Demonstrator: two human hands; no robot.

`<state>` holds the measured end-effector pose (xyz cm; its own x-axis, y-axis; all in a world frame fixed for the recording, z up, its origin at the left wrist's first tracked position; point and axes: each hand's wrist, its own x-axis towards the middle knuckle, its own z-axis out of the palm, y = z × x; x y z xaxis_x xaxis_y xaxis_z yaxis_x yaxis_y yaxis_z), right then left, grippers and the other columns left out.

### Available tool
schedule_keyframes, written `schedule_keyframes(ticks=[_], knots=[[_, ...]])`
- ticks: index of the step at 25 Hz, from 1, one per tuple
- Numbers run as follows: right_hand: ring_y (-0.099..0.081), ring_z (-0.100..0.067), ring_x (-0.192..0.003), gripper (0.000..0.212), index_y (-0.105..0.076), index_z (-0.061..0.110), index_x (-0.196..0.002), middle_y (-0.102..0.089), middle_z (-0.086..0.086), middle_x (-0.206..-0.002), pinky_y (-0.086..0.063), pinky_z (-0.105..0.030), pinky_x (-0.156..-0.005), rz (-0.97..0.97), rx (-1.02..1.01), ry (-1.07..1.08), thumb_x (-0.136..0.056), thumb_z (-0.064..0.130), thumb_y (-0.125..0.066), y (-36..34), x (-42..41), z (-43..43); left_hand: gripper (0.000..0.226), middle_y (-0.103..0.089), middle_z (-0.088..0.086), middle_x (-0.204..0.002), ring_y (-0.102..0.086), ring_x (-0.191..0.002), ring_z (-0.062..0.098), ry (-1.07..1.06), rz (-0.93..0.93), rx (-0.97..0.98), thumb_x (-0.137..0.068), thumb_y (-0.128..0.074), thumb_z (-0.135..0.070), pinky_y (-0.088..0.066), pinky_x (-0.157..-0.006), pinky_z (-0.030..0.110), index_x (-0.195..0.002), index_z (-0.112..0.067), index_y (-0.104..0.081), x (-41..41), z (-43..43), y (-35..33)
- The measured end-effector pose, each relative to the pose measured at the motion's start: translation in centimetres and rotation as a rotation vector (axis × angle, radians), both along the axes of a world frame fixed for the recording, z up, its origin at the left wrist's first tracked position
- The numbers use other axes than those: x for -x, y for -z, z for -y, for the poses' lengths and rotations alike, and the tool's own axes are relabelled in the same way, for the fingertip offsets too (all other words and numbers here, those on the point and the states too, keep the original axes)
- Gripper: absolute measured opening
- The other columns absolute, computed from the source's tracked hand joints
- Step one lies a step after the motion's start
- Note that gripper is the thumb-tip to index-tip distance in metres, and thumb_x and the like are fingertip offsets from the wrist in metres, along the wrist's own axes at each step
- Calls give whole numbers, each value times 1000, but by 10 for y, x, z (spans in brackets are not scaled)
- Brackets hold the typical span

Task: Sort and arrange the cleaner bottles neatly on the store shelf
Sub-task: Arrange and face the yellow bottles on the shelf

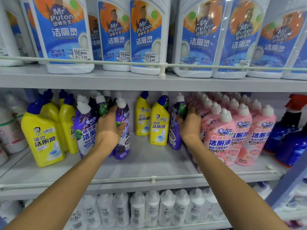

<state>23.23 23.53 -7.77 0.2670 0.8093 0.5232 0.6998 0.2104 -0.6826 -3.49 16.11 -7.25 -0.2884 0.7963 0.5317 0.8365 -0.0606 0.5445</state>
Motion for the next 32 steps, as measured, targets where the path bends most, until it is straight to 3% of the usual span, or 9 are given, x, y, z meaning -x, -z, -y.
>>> schedule_keyframes(ticks=[5, 9, 13, 17, 19, 21, 25, 28, 32], knots=[[-66, -32, -108, 43, -61, 11, -127, -67, -14, -120, -53, -41, -92, -78, -88, -84, -87, 17, -76, 4, -6, 8, 52, -69, 15, -112, -65, -98, 43, -43, -80, -71, -86, -76, -29, -55, -83, 49, -133, -21, -57, 4, 1, 6], [-66, -21, -114, 53, -62, 19, -133, -65, -3, -130, -56, -44, -98, -183, -116, -249, -85, 37, -77, 4, -8, 16, 44, -61, 22, -119, -62, -97, 47, -76, -163, -155, -84, -76, -14, -54, -79, 52, -126, -8, -63, -5, 14, -1], [-60, -10, -124, 67, -57, 21, -140, -62, 5, -139, -50, -32, -106, -183, -75, -432, -82, 40, -83, -9, 1, 23, 57, -61, 18, -132, -59, -117, 37, 192, -219, -290, -82, -78, -13, -49, -99, 42, -136, -9, -60, -27, 21, -38], [-48, -14, -138, 89, -44, 16, -153, -50, 0, -153, -42, -12, -103, -88, 20, -565, -77, 34, -89, -17, 20, 11, 68, -59, 5, -136, -57, -125, 29, 380, 85, 9, -82, -81, -11, -49, -101, 36, -144, -12, -52, -48, -14, -66], [-41, -19, -145, 99, -36, 15, -156, -42, -5, -159, -41, -20, -111, -27, 48, -563, -76, 38, -89, -13, 25, -3, 66, -57, 7, -136, -54, -128, 28, 356, 203, 118, -83, -80, -11, -47, -104, 35, -143, -9, -51, -50, -44, -68], [-38, -23, -147, 105, -32, 14, -158, -39, -9, -160, -39, -38, -118, 13, 47, -539, -74, 39, -90, -8, 28, -15, 62, -59, 11, -137, -56, -127, 28, 327, 135, 196, -83, -80, -17, -47, -103, 36, -138, -8, -54, -48, -77, -66], [-45, -26, -142, 112, -19, 18, -161, -44, -9, -157, -43, -38, -113, 16, 51, -500, -75, 29, -90, 1, 38, -31, 51, -65, 6, -113, -62, -104, 22, 290, 148, 234, -74, -84, -25, -51, -80, 26, -117, -9, -61, -51, -133, -51], [-57, -29, -128, 101, -19, 20, -160, -58, -9, -143, -50, -41, -102, 4, 35, -398, -82, 23, -84, 12, 42, -38, 59, -71, 11, -105, -68, -97, 27, 183, 142, 162, -56, -84, -41, -54, -76, 31, -105, -11, -68, -48, -159, -38], [-60, -34, -114, 63, -55, 11, -134, -63, -13, -124, -51, -43, -92, 171, -25, -267, -81, 29, -83, 19, 41, -46, 48, -74, 9, -100, -70, -97, 28, 191, 90, 170, -59, -75, -41, -46, -72, 29, -100, -15, -73, -47, -173, -26]])
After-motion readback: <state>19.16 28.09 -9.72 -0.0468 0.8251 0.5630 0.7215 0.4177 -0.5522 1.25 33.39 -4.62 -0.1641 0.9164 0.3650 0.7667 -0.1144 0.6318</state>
